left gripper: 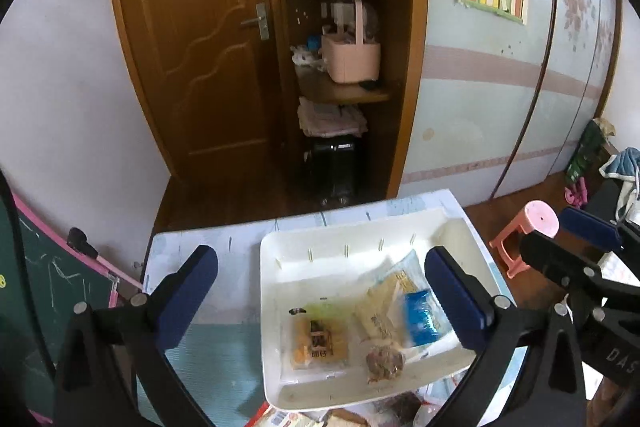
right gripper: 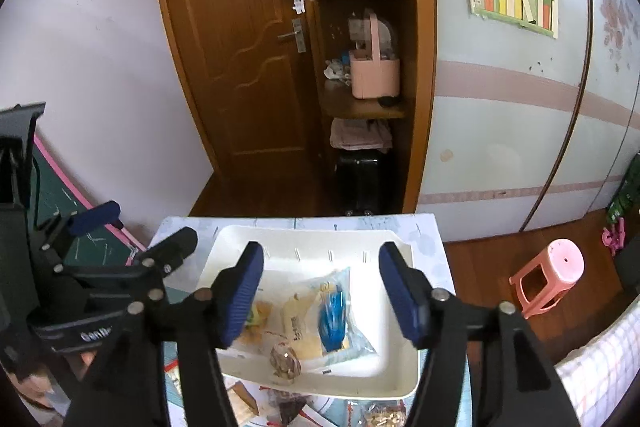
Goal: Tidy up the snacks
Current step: 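Carry green pack and blue candy into the white bin and release both, then move both open tools from the bin back over the snacks on the table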
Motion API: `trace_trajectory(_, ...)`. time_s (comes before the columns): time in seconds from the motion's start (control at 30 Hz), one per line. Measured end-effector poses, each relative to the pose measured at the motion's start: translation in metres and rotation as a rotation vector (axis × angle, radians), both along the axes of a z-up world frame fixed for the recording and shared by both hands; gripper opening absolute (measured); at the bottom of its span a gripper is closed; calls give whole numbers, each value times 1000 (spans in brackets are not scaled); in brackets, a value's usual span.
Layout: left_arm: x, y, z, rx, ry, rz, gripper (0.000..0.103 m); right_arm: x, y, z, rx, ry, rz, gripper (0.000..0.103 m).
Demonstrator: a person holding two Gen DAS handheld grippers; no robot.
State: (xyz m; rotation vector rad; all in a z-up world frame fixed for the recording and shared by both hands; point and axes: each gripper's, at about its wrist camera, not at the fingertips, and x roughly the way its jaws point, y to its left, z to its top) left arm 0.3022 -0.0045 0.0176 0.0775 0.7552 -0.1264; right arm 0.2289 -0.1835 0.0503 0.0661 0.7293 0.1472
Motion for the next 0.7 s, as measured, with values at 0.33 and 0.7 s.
trace_trajectory(0.33, -36, 2, -2, 27, 15, -14, 103, -22, -5, -10, -4, 43, -8, 62)
trace_trajectory(0.7, -87, 4, 7, 27, 0, -41, 103, -57, -7, -4, 11, 49, -25, 62)
